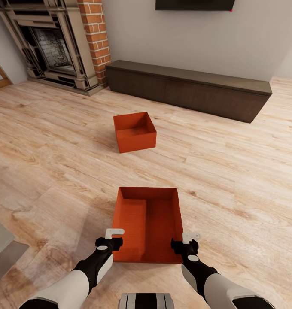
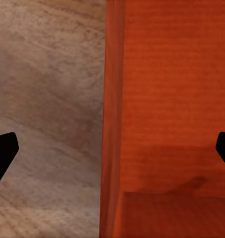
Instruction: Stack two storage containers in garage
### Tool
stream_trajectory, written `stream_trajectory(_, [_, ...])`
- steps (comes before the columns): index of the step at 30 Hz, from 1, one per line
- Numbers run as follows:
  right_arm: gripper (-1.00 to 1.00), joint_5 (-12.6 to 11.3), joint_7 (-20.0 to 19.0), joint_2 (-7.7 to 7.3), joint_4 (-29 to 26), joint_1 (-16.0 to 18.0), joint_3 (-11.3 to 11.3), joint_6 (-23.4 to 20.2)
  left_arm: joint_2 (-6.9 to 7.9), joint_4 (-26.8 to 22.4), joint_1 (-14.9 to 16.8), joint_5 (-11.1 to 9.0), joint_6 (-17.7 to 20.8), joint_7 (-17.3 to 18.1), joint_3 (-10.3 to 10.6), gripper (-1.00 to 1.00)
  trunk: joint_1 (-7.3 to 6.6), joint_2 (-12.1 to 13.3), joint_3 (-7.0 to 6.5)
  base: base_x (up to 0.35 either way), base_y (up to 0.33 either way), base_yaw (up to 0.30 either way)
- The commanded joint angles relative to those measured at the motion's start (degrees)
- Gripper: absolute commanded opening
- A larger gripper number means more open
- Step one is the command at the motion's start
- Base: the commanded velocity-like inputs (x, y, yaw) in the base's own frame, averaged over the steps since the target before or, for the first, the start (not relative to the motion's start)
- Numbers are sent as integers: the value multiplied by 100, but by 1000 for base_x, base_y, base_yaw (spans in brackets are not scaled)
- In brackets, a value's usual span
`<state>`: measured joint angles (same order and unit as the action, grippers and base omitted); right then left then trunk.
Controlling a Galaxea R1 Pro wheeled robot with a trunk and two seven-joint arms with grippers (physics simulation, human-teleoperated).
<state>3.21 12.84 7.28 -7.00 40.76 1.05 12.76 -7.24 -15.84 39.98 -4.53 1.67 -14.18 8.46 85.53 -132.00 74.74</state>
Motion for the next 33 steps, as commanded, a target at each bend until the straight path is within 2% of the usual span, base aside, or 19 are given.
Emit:
stream_trajectory(1, [100,32,35,1,7,3,10,7,3,-7,1,-48,18,-35,46,100,-1,-1,3,0,0,0])
stream_trajectory(6, [100,38,35,0,7,2,10,7,3,-7,1,-48,21,-33,43,100,-1,-1,3,0,0,0])
stream_trajectory(12, [100,38,35,-2,6,2,10,7,3,-7,1,-48,26,-32,42,100,131,-242,111,0,0,0])
stream_trajectory(18, [100,39,35,0,8,2,10,7,3,-7,1,-48,25,-32,41,100,131,-242,111,0,0,0])
stream_trajectory(22, [100,24,47,11,17,2,-5,16,34,23,1,-104,14,-162,38,100,131,-242,111,0,0,0])
stream_trajectory(25, [100,23,45,18,15,2,-5,16,53,22,1,-108,19,-78,30,100,131,-242,111,0,0,0])
stream_trajectory(30, [100,32,22,-87,14,4,-8,16,93,20,1,-125,24,-11,24,100,131,-242,111,0,0,0])
stream_trajectory(33, [100,34,19,-98,14,4,-8,16,92,20,1,-126,25,-10,24,100,131,-242,111,0,0,0])
